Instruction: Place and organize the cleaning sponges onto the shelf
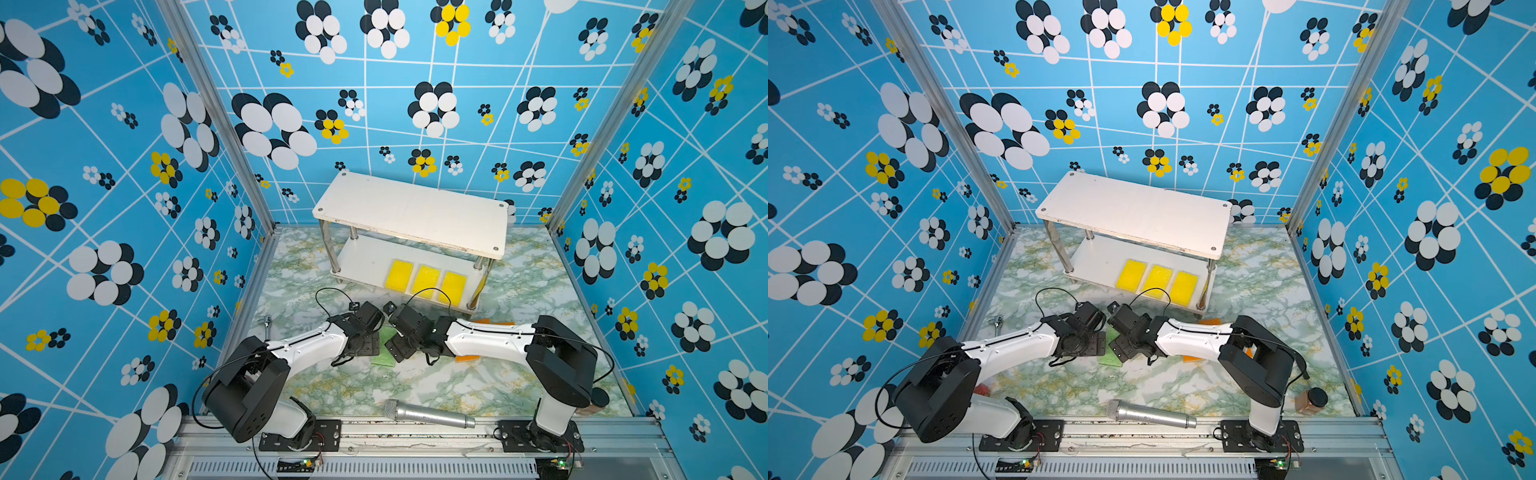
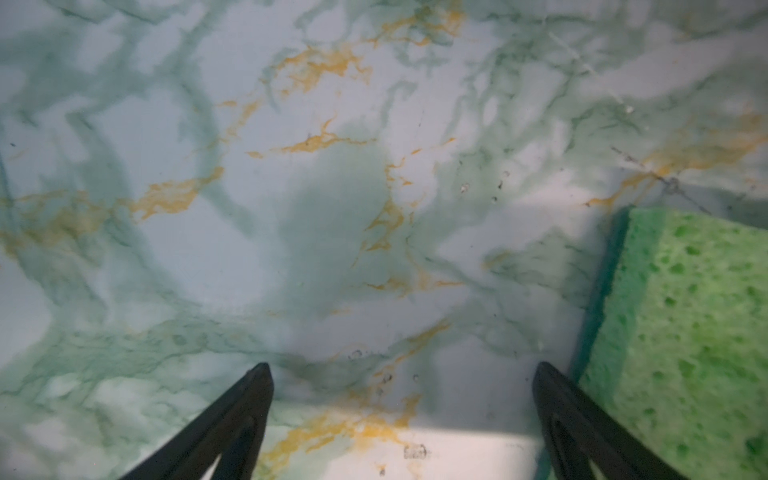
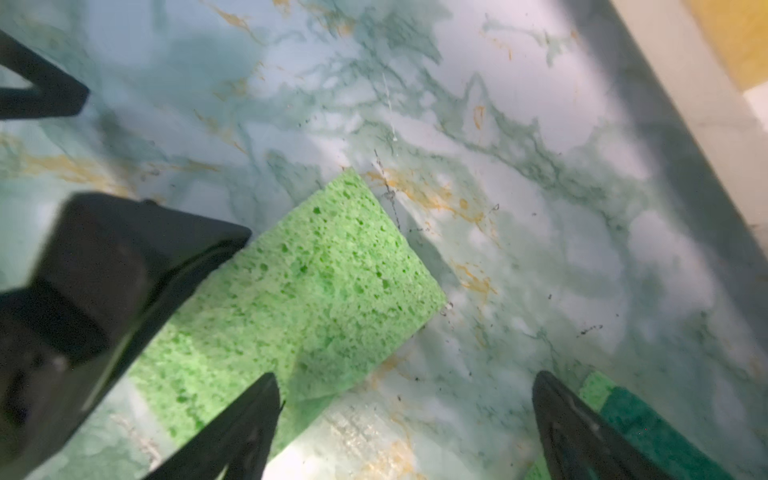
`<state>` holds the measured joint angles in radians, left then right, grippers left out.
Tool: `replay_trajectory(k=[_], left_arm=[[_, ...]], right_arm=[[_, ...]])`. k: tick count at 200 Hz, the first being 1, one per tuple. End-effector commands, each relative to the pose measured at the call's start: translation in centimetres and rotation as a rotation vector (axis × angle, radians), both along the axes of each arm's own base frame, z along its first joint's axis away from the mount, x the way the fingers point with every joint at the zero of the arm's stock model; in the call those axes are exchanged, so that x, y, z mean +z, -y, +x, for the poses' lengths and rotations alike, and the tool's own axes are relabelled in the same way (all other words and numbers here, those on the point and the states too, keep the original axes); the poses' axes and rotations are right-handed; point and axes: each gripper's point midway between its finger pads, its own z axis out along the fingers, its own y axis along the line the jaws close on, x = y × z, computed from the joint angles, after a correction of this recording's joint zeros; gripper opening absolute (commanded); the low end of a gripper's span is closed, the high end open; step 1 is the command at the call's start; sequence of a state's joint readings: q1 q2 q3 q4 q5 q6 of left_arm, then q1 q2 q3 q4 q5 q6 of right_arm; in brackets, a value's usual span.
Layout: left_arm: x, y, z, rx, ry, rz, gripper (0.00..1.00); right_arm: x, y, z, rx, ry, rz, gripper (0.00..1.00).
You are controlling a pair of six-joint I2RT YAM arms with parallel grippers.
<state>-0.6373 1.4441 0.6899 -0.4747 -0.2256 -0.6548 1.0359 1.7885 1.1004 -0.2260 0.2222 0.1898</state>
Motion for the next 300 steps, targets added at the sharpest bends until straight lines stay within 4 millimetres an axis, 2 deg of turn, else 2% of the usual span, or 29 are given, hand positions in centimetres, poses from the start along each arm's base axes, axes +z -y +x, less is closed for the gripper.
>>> replay_trajectory(k=[1,65,91,144,182,234,300], left_arm=[[-1.0,-0.6,-1.3,-0.021,-0.061,0.046,0.99],[-1.1,-0.7,-1.2,-0.029,-0.062,0.055,0.99],[-1.1,-0.6,-1.2,-0.027,-0.061,0.050,0.99],[-0.9,-0.9,-1.5,-0.017,-0.058,0.047,0.99],[-0.9,-1.3,-1.9,-0.009,-0.057,0.046,0.99],[-1.5,-1.5,-2.5,-0.002,-0.070,0.040,0.99],[-1.5,-1.3,-2.5,-0.007,-0.070,0.035,0.99]], right_arm=[[1.3,0.0,-0.2,0.014,0.019,0.015,0.97],[-0.3,4.2,-2.0,-0.026,-0.021,-0.095,0.97],[-1.0,4.7,-2.6,-0.017,-0.046,-0.117,0.97],[-2.7,2.5,-3.4,0.031,-0.073,-0.140,0.96],[-3.3,1.9,-3.3,0.023,-0.069,-0.143,0.96],[-2.9,0.6,-2.7,0.035,-0.047,-0.097,0.96],[-0.7,-0.5,-2.0,0.056,0.004,-0.051,0.96]])
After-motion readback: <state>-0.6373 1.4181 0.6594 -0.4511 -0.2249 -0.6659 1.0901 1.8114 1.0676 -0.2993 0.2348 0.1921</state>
